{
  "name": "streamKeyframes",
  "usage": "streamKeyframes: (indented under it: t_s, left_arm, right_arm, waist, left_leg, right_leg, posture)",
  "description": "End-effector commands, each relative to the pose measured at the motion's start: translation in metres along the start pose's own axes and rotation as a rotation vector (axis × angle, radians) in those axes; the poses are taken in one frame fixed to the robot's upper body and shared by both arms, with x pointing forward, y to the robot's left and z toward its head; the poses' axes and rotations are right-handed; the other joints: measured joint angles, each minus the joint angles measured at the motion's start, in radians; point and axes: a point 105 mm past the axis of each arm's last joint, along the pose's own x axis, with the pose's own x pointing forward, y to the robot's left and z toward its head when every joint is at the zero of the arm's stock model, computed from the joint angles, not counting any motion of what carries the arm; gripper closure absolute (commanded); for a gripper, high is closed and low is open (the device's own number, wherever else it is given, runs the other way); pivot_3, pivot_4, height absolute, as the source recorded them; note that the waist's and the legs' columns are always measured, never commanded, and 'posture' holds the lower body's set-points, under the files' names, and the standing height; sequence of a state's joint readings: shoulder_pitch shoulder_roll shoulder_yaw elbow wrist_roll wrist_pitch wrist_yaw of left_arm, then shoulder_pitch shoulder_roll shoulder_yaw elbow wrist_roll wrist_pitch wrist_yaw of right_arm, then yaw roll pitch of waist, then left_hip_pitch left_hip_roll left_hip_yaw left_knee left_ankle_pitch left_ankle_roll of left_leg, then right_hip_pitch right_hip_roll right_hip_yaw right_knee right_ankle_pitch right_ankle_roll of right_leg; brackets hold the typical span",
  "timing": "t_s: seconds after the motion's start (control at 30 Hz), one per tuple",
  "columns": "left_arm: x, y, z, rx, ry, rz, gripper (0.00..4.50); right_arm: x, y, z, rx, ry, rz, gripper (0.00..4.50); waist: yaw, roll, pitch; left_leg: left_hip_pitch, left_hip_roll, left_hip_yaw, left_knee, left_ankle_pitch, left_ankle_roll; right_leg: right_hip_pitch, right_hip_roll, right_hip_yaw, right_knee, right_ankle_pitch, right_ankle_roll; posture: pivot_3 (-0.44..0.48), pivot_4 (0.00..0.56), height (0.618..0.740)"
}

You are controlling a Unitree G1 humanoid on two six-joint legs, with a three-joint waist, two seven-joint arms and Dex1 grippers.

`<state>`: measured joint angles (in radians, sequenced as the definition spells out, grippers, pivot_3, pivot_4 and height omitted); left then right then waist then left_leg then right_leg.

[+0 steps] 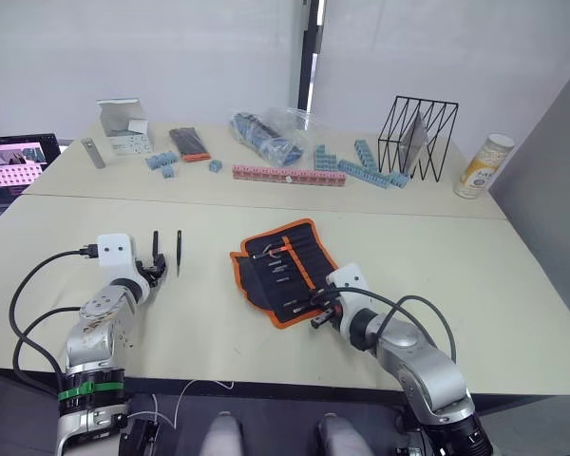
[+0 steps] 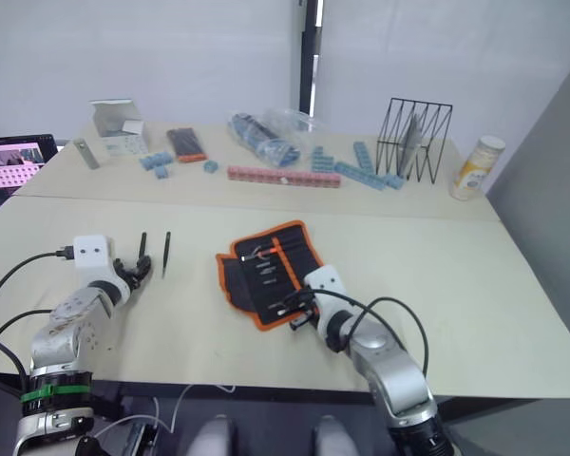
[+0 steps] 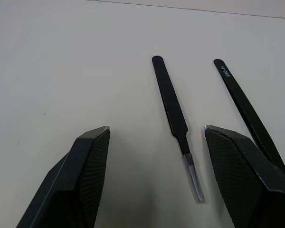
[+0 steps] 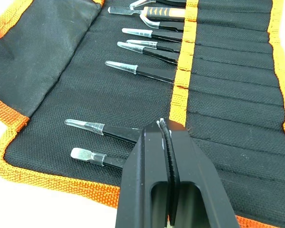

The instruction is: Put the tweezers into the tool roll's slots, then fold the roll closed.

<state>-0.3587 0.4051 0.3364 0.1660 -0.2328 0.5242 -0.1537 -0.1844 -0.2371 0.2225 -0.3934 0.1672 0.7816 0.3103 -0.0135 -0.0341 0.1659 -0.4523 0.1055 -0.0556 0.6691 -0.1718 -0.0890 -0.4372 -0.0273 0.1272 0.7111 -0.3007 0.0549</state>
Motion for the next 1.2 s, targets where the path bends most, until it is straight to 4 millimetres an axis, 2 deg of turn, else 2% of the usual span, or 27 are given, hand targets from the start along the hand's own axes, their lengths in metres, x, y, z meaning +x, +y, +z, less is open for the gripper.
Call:
streamKeyframes:
  t_s: [0.03, 0.1, 0.23, 0.37, 0.5, 0.6, 0.67, 0.77, 0.9, 1.0, 1.1, 1.2]
  left_arm:
    - [0.006, -0.015, -0.016, -0.010, 0.048, -0.072, 2.55]
    - [0.007, -0.021, -0.018, 0.016, 0.045, -0.103, 3.30]
    - [0.011, -0.023, -0.019, 0.002, 0.039, -0.120, 4.46]
    - [0.012, -0.013, -0.014, 0.011, 0.024, -0.108, 4.46]
    - [0.010, -0.001, 0.004, 0.020, -0.036, -0.089, 4.46]
    - [0.001, 0.002, 0.038, 0.083, -0.131, -0.120, 4.46]
    - [-0.007, -0.006, 0.058, 0.130, -0.180, -0.184, 4.46]
    - [-0.023, -0.039, 0.078, 0.214, -0.200, -0.385, 4.46]
    - [-0.050, -0.104, 0.080, 0.253, -0.145, -0.745, 4.46]
    - [-0.066, -0.147, 0.071, 0.264, -0.090, -0.953, 4.46]
    - [-0.075, -0.181, 0.053, 0.366, -0.036, -1.078, 4.46]
    - [-0.083, -0.194, 0.037, 0.438, 0.036, -1.144, 4.46]
  right_arm:
    - [-0.004, -0.002, -0.010, 0.011, 0.042, -0.024, 4.50]
    - [-0.006, -0.001, -0.012, 0.014, 0.046, -0.026, 4.50]
    - [-0.008, 0.000, -0.014, 0.014, 0.057, -0.025, 4.50]
    - [-0.009, -0.002, -0.014, 0.015, 0.056, -0.035, 4.50]
    - [-0.008, -0.002, -0.013, 0.018, 0.053, -0.039, 4.50]
    - [-0.008, -0.002, -0.015, 0.022, 0.056, -0.039, 4.50]
    - [-0.008, -0.002, -0.015, 0.023, 0.058, -0.039, 4.50]
    - [-0.008, -0.002, -0.016, 0.026, 0.062, -0.039, 4.50]
    - [-0.008, -0.001, -0.018, 0.030, 0.065, -0.036, 4.50]
    - [-0.008, -0.001, -0.018, 0.034, 0.067, -0.038, 4.50]
    - [-0.009, 0.001, -0.019, 0.038, 0.067, -0.042, 4.50]
    - [-0.011, 0.000, -0.019, 0.043, 0.066, -0.054, 4.50]
  waist:
    - [0.005, 0.002, -0.001]
    - [0.010, 0.002, -0.001]
    - [0.022, 0.003, -0.001]
    - [0.025, 0.003, -0.001]
    - [0.023, 0.003, -0.001]
    - [0.020, 0.002, -0.001]
    - [0.016, -0.002, 0.001]
    - [0.013, -0.004, 0.001]
    - [0.014, -0.004, 0.002]
    - [0.008, -0.004, 0.002]
    - [-0.002, -0.004, 0.002]
    - [-0.008, -0.003, 0.002]
  left_leg:
    - [0.000, 0.000, 0.000, 0.000, 0.000, 0.000]
    - [0.000, -0.001, 0.000, 0.000, 0.000, 0.000]
    - [0.000, -0.002, 0.000, 0.000, 0.000, 0.000]
    - [0.000, -0.002, 0.000, 0.000, 0.000, -0.001]
    - [0.000, -0.002, 0.000, 0.000, -0.001, -0.001]
    - [-0.001, -0.001, 0.000, 0.000, 0.000, -0.001]
    - [-0.004, -0.001, -0.001, 0.000, 0.000, -0.001]
    - [-0.005, -0.001, -0.001, 0.000, 0.000, 0.000]
    - [-0.005, -0.001, -0.001, 0.000, 0.000, 0.000]
    - [-0.006, -0.001, -0.001, 0.000, 0.000, -0.001]
    - [-0.005, -0.001, -0.001, 0.000, 0.001, 0.002]
    - [-0.005, -0.001, -0.001, -0.001, 0.003, 0.006]
  right_leg:
    - [0.000, 0.000, 0.000, 0.000, 0.000, 0.000]
    - [0.000, 0.000, 0.000, 0.000, 0.000, 0.000]
    - [0.000, -0.001, 0.001, -0.001, 0.000, 0.000]
    - [0.000, -0.001, 0.001, -0.001, 0.000, 0.000]
    - [0.000, -0.001, 0.001, -0.001, 0.000, 0.000]
    - [0.000, 0.000, 0.001, -0.001, 0.000, 0.000]
    - [-0.002, 0.000, 0.000, -0.001, 0.000, 0.000]
    - [-0.003, 0.000, 0.000, -0.001, 0.000, 0.000]
    - [-0.002, 0.000, 0.000, -0.002, 0.000, 0.000]
    - [-0.002, 0.000, 0.000, -0.002, 0.000, 0.000]
    - [-0.002, 0.000, 0.000, -0.001, 0.000, 0.000]
    - [-0.003, 0.000, 0.001, -0.001, 0.000, 0.000]
  posture:
    - [0.000, 0.150, 0.663]
    - [0.000, 0.150, 0.663]
    - [0.000, 0.150, 0.663]
    - [0.000, 0.150, 0.663]
    - [0.000, 0.150, 0.663]
    - [0.000, 0.150, 0.663]
    - [0.000, 0.150, 0.663]
    - [0.000, 0.150, 0.663]
    - [0.000, 0.150, 0.663]
    - [0.000, 0.150, 0.663]
    - [0.000, 0.150, 0.663]
    - [0.000, 0.150, 0.663]
